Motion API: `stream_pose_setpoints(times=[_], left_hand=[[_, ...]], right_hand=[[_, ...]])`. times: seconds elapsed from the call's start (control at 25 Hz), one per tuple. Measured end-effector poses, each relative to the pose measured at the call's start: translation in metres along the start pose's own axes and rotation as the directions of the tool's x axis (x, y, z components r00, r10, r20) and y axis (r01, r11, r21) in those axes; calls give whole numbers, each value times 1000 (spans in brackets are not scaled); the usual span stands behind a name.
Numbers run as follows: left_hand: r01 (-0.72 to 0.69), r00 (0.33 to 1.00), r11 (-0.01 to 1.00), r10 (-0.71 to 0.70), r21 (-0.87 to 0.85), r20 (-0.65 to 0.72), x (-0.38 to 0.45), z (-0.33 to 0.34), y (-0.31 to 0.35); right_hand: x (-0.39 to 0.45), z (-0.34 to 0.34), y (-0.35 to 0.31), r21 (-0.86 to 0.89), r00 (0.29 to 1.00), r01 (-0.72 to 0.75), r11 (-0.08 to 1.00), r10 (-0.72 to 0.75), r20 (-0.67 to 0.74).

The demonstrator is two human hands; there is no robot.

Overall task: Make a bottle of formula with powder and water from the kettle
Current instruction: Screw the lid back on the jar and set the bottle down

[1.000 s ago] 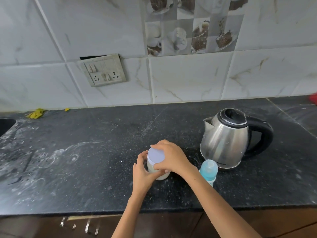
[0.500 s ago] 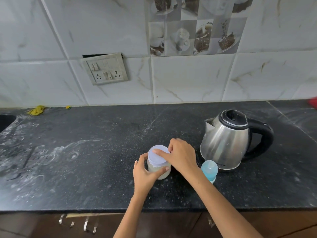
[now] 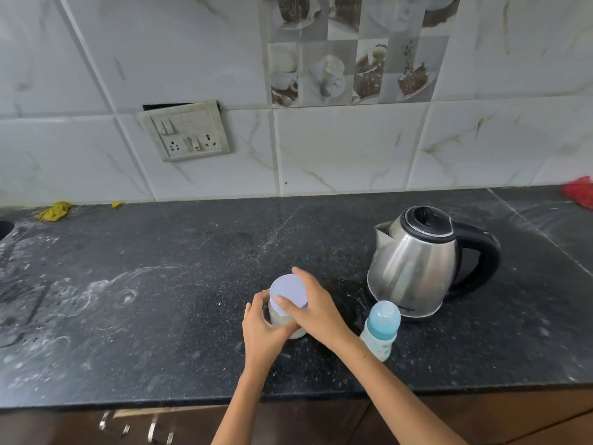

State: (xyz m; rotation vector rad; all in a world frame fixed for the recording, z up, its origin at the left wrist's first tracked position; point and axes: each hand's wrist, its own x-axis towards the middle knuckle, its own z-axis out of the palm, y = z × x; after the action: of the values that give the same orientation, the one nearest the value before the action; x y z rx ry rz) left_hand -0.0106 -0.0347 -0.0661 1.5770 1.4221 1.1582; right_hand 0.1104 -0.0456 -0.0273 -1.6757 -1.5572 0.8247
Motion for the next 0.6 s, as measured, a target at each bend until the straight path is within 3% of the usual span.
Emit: stream_pose_setpoints(times=[0.12,0.16,0.2,0.28,0.36,0.4,0.48,0.6], left_hand=[[16,1000,1000,-16,1,16,1,0,0],[22,999,1000,-22,-2,23,2,0,-2],[21,999,1000,-21,-5,27,2,0,-3],[12,1000,1000,-12,-9,23,3,0,-5],[10,1000,1000,-10,-22,16,4,1,-7],[9,1000,1000,-9,-29,5,4,3,-7],[16,1000,999,-17,-40,-21,3,6,-7],[34,999,996,-37,-76,-29,2,9,-8]], right_hand=[[-3,-4,7,-116,972,-9,993,-18,-233],[-2,-8,10,-126,967,-6,992,-26,-253],[1,-12,12,-141,978,16,990,-45,-205],[9,-15,14,-235,992,126,964,-123,28],[15,-14,12,-365,954,273,890,-202,221],[17,-13,13,-402,940,317,859,-229,252],[18,-6,12,-422,951,293,858,-214,225],[13,19,4,-424,995,97,900,-102,10]])
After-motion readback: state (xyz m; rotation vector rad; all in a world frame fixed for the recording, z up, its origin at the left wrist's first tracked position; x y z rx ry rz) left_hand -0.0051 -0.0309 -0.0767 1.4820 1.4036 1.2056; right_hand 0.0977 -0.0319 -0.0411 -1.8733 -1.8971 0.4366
